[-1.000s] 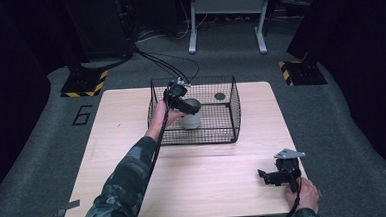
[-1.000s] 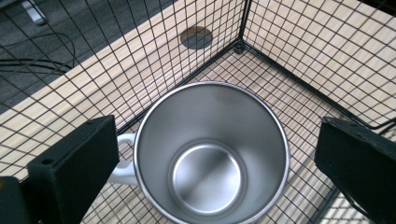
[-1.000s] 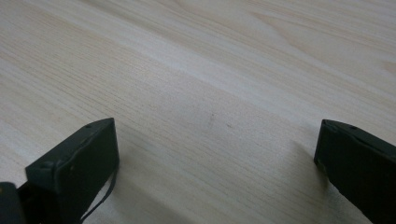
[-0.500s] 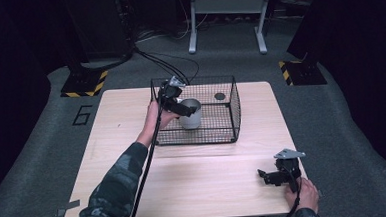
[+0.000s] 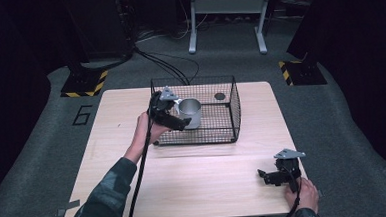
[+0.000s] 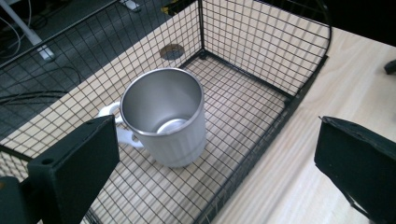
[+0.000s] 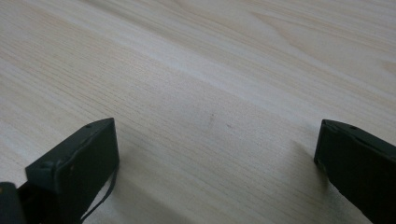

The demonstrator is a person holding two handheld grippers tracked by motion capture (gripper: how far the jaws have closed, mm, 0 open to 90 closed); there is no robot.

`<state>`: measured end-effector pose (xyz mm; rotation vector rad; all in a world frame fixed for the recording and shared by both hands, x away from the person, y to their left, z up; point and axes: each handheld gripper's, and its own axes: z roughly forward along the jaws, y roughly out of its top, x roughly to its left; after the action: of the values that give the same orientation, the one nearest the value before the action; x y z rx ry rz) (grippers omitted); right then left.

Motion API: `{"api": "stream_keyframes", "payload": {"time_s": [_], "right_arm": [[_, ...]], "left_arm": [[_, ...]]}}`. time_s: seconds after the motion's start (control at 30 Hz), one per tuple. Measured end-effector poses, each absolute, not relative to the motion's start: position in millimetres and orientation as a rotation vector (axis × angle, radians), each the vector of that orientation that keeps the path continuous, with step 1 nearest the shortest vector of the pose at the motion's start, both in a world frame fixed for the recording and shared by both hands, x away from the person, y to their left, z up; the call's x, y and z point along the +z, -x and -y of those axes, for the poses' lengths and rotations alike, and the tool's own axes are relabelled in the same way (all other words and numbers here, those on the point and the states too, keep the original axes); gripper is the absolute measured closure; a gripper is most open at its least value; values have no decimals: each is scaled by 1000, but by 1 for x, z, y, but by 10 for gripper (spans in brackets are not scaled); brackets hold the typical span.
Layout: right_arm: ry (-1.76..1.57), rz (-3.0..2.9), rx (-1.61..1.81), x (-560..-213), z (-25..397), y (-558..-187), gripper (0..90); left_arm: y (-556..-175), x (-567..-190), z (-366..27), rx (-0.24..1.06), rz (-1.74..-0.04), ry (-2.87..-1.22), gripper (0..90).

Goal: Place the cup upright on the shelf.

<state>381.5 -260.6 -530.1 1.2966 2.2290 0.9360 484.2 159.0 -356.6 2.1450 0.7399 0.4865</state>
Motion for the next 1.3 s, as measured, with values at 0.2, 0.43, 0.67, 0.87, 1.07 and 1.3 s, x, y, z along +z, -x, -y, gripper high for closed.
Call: {"api": "stream_keyframes", "payload": {"time_s": [0.2, 0.43, 0.67, 0.87, 1.07, 1.3], "right_arm": [[-1297, -2229, 936, -530, 261, -381, 0], [-1297, -2229, 936, -530, 261, -381, 0], [-1300, -2228, 935, -530, 260, -381, 0], [-1295, -2231, 933, -530, 261, -381, 0], [-1297, -2229, 935, -530, 261, -381, 0], [-1297, -2229, 935, -530, 261, -381, 0]], "left_arm": [[-457, -362, -177, 501, -732, -2134, 1], [-428, -379, -199, 518, -754, -2108, 1], [-399, -407, -228, 561, -827, -2083, 0], [-384, -447, -261, 575, -922, -2091, 0], [-383, -494, -290, 552, -1083, -2104, 0], [-381, -524, -304, 553, -1159, -2123, 0]]}}
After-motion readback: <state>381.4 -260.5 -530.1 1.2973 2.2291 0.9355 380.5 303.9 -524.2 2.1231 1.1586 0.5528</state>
